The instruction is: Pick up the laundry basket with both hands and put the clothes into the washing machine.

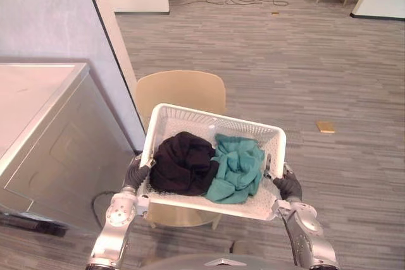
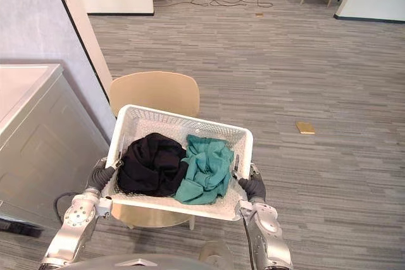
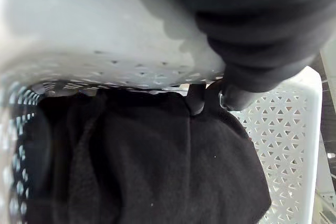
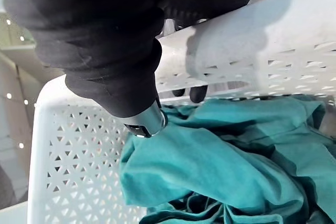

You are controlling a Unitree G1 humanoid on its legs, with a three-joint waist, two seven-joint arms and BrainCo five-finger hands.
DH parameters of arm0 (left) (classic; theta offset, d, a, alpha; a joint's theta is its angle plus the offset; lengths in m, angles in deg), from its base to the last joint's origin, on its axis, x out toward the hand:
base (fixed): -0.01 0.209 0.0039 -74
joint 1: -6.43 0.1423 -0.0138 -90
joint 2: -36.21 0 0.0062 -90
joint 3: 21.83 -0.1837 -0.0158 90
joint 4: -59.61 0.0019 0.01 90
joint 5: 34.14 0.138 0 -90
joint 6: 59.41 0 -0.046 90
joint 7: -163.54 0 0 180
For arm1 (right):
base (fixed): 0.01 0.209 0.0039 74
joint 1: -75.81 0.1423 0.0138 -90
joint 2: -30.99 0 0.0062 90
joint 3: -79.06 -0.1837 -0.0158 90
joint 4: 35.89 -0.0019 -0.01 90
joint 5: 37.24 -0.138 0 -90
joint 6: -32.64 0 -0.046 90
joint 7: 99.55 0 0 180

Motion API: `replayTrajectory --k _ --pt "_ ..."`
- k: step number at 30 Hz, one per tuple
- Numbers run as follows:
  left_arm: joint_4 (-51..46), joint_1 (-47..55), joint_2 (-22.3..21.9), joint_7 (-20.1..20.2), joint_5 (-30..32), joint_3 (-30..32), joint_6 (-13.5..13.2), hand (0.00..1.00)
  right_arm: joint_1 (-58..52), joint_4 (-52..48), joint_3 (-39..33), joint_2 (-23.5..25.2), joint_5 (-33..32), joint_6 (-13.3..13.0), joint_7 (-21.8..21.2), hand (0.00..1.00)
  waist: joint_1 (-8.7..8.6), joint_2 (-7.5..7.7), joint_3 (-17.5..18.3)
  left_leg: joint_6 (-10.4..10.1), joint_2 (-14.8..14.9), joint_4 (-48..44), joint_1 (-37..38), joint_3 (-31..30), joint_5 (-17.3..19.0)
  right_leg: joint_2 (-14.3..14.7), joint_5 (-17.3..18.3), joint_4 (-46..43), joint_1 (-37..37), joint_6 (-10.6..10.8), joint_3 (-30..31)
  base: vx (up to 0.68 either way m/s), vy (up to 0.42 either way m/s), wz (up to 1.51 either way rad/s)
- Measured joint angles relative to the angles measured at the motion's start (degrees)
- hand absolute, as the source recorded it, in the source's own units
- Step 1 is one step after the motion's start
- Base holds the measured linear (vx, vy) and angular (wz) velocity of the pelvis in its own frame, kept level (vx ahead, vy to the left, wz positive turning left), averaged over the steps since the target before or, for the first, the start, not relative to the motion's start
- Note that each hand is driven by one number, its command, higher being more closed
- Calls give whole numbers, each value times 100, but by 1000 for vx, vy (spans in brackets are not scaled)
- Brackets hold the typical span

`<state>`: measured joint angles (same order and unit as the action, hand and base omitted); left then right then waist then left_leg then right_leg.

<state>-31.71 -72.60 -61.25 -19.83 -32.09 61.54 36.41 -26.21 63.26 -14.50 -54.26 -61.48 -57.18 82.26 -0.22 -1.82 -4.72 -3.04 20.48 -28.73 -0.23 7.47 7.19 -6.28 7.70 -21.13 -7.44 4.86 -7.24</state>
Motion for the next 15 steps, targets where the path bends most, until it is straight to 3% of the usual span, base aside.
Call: replayTrajectory --k 1,2,4,5,8,13,15 --pt "23 -51 1 5 7 -12 0 100 -42 -54 -4 -16 -16 0 0 100 28 40 -45 91 40 -249 -185 65 51 4 8 139 100 -64 -59 -8 -194 69" --pt "30 -76 -15 5 52 -29 -1 100 -67 -156 -41 -27 -15 -5 3 100 129 50 -42 -138 -139 -394 -436 62 524 -15 -76 331 164 -140 -152 -54 -79 28" --pt "37 -91 19 4 98 -8 -6 100 59 -171 -95 7 -14 -30 -4 100 284 -22 -28 139 -528 225 -476 275 694 73 -183 408 111 -121 -275 -61 -33 11" --pt "113 -142 50 -3 100 54 -5 100 116 -157 -103 107 -10 -5 -1 100 308 6 -9 -111 -636 626 -364 193 635 49 -198 417 74 -94 -300 -29 -25 15" --pt "237 -257 72 -10 153 199 -5 100 212 -154 -101 233 -10 7 -3 100 354 129 -50 -360 -796 882 -490 189 381 -52 -437 606 -55 7 -354 -29 14 11" --pt "254 -397 142 -10 128 203 -4 100 223 -148 -113 348 -9 11 10 100 347 171 -142 -295 -1005 845 -701 132 305 -209 -756 984 -30 111 -426 -16 79 8" --pt "325 -738 274 -7 26 204 -5 100 423 -148 -114 357 -9 10 32 100 351 229 -412 -272 -1028 731 -846 107 293 -231 -849 1006 -106 117 -428 -94 46 4"
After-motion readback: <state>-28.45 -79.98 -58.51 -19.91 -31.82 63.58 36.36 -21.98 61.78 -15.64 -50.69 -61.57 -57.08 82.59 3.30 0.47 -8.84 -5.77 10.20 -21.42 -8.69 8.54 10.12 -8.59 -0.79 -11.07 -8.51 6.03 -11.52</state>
